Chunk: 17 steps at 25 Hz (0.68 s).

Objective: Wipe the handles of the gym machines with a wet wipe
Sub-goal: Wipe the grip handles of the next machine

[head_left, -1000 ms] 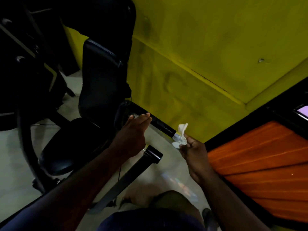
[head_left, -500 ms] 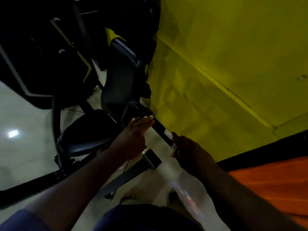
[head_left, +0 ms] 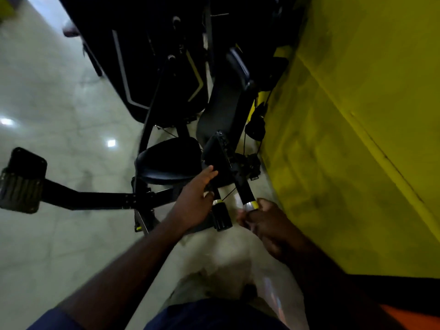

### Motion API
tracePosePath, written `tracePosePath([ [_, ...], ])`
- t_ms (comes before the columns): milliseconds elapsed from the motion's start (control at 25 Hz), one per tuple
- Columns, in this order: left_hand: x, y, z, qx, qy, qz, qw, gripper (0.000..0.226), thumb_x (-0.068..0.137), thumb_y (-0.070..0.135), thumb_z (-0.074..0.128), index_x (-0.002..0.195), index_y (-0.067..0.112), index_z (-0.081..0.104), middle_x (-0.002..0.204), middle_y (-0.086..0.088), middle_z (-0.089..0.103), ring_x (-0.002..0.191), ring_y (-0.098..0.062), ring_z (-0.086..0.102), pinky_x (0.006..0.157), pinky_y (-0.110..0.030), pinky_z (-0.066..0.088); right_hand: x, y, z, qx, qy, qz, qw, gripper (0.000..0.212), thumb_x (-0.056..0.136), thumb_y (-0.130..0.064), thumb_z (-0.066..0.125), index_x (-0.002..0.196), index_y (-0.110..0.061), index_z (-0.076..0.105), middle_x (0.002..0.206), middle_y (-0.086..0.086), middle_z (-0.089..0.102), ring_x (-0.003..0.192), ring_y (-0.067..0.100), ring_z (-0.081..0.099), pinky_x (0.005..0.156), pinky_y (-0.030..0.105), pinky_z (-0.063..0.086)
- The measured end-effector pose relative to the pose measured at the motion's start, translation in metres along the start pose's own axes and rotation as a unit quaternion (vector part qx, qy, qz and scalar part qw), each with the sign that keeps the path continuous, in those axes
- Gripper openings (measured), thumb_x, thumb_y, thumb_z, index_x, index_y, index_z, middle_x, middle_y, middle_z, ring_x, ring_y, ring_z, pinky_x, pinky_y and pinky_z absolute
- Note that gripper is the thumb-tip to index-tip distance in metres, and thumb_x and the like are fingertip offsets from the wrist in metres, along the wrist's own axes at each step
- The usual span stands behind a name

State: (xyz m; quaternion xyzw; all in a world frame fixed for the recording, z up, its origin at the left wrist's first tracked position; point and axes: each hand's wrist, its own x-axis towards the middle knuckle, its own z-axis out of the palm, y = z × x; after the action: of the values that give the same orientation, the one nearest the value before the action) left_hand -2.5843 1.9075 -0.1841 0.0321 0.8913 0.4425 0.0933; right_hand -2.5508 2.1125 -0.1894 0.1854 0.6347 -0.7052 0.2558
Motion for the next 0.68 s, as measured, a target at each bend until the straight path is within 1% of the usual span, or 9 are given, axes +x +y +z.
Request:
tracePosePath([
  [40, -0.010, -0.004, 0.005, -0.025, 0.016, -0.030, 0.999, 0.058, 0.097, 0.001, 0.062, 0.150, 0.020, 0.050, 0.160, 0.005, 0.044, 0.148, -0.010, 0.039, 0.122, -0.035, 0.037, -0.003, -0.001, 0.007, -0.101, 0.053, -0.030, 0.993, 0.017, 0.095, -0.016, 0.072, 0.107, -0.013, 0.060, 0.091, -0.004, 0.065, 0.084, 0.016, 0.062, 0.061, 0.018, 0.047],
  [120, -0.026, -0.005, 0.013, -0.120, 0.022, -0.106, 0.987, 0.047, 0.098, 0.007, 0.065, 0.141, 0.026, 0.059, 0.143, 0.004, 0.062, 0.131, -0.009, 0.059, 0.108, -0.032, 0.051, -0.009, 0.006, 0.012, -0.290, 0.095, -0.069, 0.950, 0.054, 0.098, -0.030, 0.068, 0.146, -0.018, 0.046, 0.132, -0.006, 0.057, 0.119, 0.017, 0.059, 0.086, 0.018, 0.045],
  [160, -0.032, -0.002, 0.016, -0.189, 0.019, -0.144, 0.971, 0.040, 0.100, 0.008, 0.064, 0.134, 0.029, 0.063, 0.133, 0.004, 0.068, 0.120, -0.009, 0.066, 0.100, -0.031, 0.056, -0.016, 0.011, 0.012, -0.338, 0.094, -0.097, 0.931, 0.067, 0.102, -0.033, 0.061, 0.160, -0.020, 0.030, 0.151, -0.010, 0.042, 0.137, 0.012, 0.047, 0.098, 0.017, 0.038],
  [240, -0.037, 0.005, 0.021, -0.326, 0.009, -0.205, 0.923, 0.032, 0.101, 0.005, 0.059, 0.124, 0.026, 0.067, 0.123, 0.000, 0.073, 0.108, -0.015, 0.072, 0.098, -0.039, 0.059, -0.029, 0.020, 0.007, -0.404, 0.081, -0.222, 0.884, 0.065, 0.108, -0.030, 0.047, 0.163, -0.026, 0.013, 0.165, -0.018, 0.008, 0.155, 0.002, 0.016, 0.116, 0.010, 0.021],
  [360, -0.039, 0.012, 0.036, -0.496, -0.022, -0.258, 0.829, 0.029, 0.105, 0.004, 0.047, 0.126, 0.013, 0.066, 0.119, -0.009, 0.075, 0.107, -0.024, 0.075, 0.100, -0.047, 0.058, -0.021, 0.024, -0.034, -0.530, -0.023, -0.396, 0.750, 0.057, 0.106, 0.001, 0.047, 0.160, -0.014, 0.033, 0.171, -0.002, 0.020, 0.158, 0.016, 0.018, 0.128, 0.028, 0.019],
  [440, -0.042, 0.017, 0.043, -0.550, -0.051, -0.264, 0.791, 0.031, 0.107, 0.007, 0.042, 0.126, 0.008, 0.066, 0.119, -0.013, 0.076, 0.111, -0.029, 0.073, 0.104, -0.046, 0.055, -0.004, -0.002, -0.056, -0.602, -0.139, -0.416, 0.668, 0.063, 0.099, 0.014, 0.041, 0.156, -0.012, 0.042, 0.169, 0.002, 0.028, 0.158, 0.022, 0.021, 0.128, 0.038, 0.022],
  [600, -0.043, 0.023, 0.049, -0.577, -0.059, -0.267, 0.770, 0.032, 0.106, 0.010, 0.043, 0.131, 0.006, 0.063, 0.122, -0.015, 0.074, 0.116, -0.032, 0.071, 0.109, -0.051, 0.051, 0.042, -0.075, -0.069, -0.700, -0.341, -0.466, 0.420, 0.079, 0.080, 0.010, 0.027, 0.155, -0.011, 0.040, 0.165, 0.009, 0.035, 0.159, 0.022, 0.015, 0.131, 0.038, 0.005],
  [640, -0.041, 0.025, 0.050, -0.575, -0.048, -0.269, 0.771, 0.031, 0.106, 0.010, 0.044, 0.132, 0.007, 0.062, 0.122, -0.015, 0.074, 0.116, -0.031, 0.071, 0.109, -0.052, 0.051, 0.057, -0.091, -0.068, -0.703, -0.371, -0.477, 0.375, 0.081, 0.078, 0.009, 0.025, 0.155, -0.012, 0.040, 0.164, 0.009, 0.036, 0.158, 0.022, 0.015, 0.131, 0.037, 0.003],
  [680, -0.041, 0.028, 0.050, -0.578, -0.030, -0.271, 0.769, 0.031, 0.106, 0.009, 0.045, 0.132, 0.008, 0.062, 0.121, -0.014, 0.075, 0.115, -0.030, 0.071, 0.109, -0.051, 0.051, 0.078, -0.105, -0.065, -0.698, -0.380, -0.492, 0.355, 0.082, 0.077, 0.008, 0.023, 0.155, -0.012, 0.042, 0.164, 0.009, 0.037, 0.158, 0.023, 0.016, 0.130, 0.038, 0.004],
])
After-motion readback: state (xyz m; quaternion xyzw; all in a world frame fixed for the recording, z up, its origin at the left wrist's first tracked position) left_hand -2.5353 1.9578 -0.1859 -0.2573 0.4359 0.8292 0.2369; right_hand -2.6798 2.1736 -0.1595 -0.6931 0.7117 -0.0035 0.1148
